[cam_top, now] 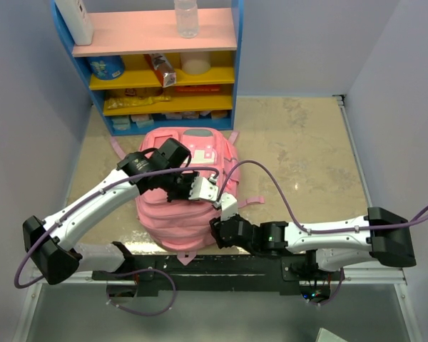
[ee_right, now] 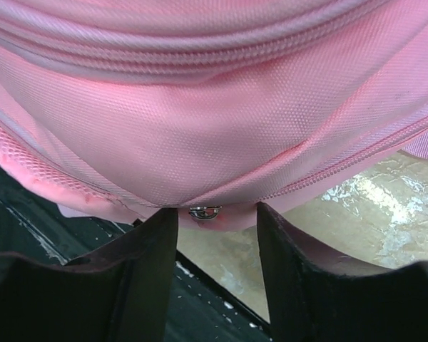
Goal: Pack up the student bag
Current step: Zip the student bag at the center of the board.
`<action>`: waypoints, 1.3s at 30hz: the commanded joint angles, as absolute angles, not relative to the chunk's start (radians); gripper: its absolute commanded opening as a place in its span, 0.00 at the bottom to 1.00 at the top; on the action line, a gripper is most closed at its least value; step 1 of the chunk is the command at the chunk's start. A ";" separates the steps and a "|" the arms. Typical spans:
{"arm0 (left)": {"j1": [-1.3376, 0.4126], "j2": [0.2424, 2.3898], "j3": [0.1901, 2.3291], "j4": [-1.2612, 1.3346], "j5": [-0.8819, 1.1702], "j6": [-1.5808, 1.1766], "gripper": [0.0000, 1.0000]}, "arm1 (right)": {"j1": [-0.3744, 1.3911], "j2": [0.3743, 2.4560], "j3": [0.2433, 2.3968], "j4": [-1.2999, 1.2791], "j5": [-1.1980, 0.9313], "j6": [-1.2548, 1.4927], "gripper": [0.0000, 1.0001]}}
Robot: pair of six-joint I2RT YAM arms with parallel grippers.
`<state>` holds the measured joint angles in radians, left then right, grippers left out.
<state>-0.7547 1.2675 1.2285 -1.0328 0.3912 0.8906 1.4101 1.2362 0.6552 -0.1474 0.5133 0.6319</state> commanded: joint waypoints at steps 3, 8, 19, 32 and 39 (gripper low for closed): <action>-0.752 1.210 1.246 -1.008 0.397 0.873 0.09 | 1.416 1.242 0.612 -0.009 0.572 0.595 0.40; -0.752 1.197 1.235 -1.012 0.390 0.871 0.09 | 1.417 1.200 0.578 -0.005 0.589 0.609 0.21; -0.753 1.184 1.189 -1.023 0.367 0.894 0.09 | 1.420 1.031 0.561 -0.172 0.612 0.692 0.00; -0.753 1.166 1.155 -1.120 0.380 0.969 0.07 | 1.314 0.985 0.614 -0.376 0.601 0.775 0.00; -0.753 1.177 1.172 -1.187 0.410 1.005 0.07 | 1.148 1.018 0.706 -0.382 0.597 0.690 0.00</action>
<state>-0.7547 1.1931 1.1500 -1.0481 0.3882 0.9653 1.2167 1.0058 0.6250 -0.3473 0.5323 0.7475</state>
